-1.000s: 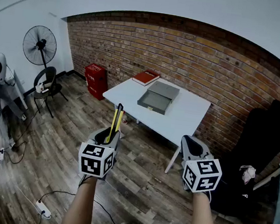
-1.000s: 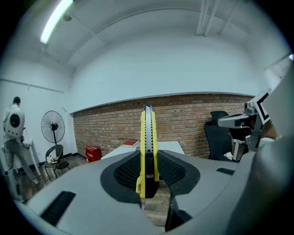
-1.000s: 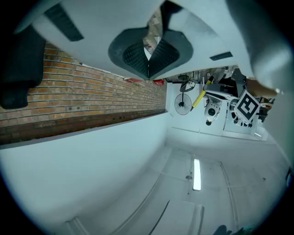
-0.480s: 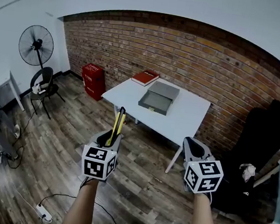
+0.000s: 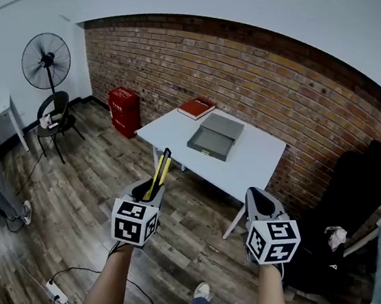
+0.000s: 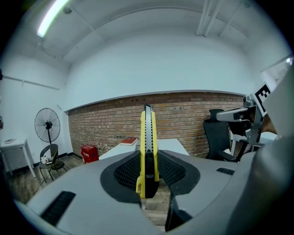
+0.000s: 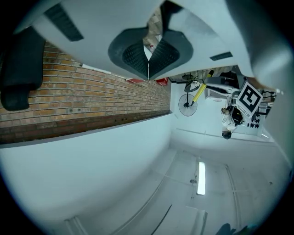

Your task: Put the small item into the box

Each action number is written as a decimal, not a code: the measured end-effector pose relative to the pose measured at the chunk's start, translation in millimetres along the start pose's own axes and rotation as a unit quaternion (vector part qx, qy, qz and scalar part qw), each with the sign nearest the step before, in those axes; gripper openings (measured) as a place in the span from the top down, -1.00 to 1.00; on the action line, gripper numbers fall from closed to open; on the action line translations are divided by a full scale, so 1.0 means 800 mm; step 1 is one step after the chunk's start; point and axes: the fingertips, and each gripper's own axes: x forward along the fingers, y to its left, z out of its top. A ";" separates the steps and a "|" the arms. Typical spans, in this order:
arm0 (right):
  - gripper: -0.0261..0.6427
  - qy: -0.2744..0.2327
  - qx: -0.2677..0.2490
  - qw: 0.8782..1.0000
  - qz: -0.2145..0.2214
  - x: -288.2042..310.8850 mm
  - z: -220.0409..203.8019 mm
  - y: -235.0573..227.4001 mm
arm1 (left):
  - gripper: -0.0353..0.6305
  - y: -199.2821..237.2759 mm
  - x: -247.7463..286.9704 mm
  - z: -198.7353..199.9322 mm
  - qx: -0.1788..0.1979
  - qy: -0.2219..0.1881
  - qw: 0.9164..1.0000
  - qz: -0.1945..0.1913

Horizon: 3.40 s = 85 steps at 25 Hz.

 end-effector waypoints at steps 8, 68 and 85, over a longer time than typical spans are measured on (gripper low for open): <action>0.86 0.003 0.010 1.000 0.007 0.055 -0.003 -0.020 | 0.50 0.016 0.054 0.004 -0.001 0.005 1.000 0.006; 0.86 0.026 0.037 0.999 -0.009 0.453 0.008 -0.228 | 0.50 0.133 0.506 0.094 0.004 0.028 0.999 -0.021; 0.86 0.042 0.046 0.991 -0.122 0.566 0.044 -0.189 | 0.50 0.241 0.622 0.127 0.025 0.025 0.989 -0.140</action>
